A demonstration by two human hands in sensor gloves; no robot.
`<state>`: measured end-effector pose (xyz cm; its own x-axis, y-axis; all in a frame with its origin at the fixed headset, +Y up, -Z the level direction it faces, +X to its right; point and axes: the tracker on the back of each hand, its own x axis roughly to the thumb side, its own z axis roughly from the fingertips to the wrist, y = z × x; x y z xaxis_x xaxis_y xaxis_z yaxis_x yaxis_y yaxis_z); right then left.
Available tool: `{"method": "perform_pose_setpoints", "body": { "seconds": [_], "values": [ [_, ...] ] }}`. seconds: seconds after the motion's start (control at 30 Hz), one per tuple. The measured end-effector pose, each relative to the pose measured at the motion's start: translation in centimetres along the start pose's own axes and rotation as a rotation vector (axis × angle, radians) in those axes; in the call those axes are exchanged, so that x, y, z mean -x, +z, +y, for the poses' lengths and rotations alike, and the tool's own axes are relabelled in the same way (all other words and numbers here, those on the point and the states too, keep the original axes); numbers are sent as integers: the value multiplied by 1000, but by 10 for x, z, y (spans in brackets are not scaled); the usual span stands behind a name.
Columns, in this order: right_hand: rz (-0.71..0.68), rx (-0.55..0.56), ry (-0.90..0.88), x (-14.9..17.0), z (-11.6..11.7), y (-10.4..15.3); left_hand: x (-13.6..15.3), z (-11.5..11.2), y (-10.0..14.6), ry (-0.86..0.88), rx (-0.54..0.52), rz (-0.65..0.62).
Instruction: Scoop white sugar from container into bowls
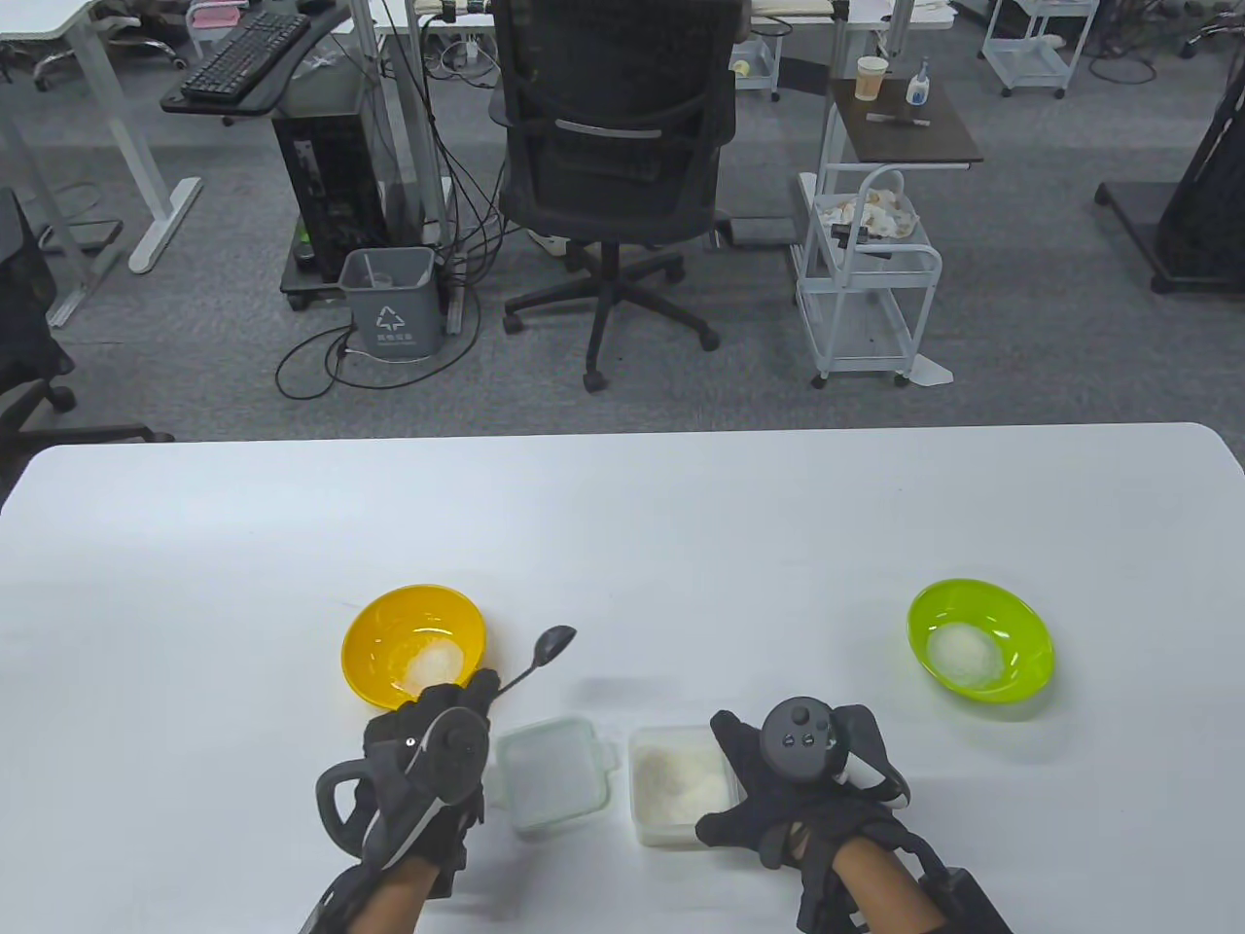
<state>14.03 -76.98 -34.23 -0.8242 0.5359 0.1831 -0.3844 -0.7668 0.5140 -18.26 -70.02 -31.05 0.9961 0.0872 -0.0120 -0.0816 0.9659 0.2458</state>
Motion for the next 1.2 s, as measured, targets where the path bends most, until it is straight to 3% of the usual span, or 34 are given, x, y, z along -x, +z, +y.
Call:
{"method": "perform_pose_setpoints", "body": {
  "seconds": [0.33,0.53,0.83,1.0,1.2],
  "values": [
    [2,-3,5,0,0,0,-56,-3,27,-62,7,-287],
    [2,-3,4,0,0,0,-74,-9,37,-216,-29,-400],
    [3,-3,4,0,0,0,-103,-18,54,-543,-175,-536],
    [3,-4,5,0,0,0,-111,-22,58,-593,-158,-590],
    [3,-5,4,0,1,-1,-110,-17,55,-508,-56,-600]
  ]
}}
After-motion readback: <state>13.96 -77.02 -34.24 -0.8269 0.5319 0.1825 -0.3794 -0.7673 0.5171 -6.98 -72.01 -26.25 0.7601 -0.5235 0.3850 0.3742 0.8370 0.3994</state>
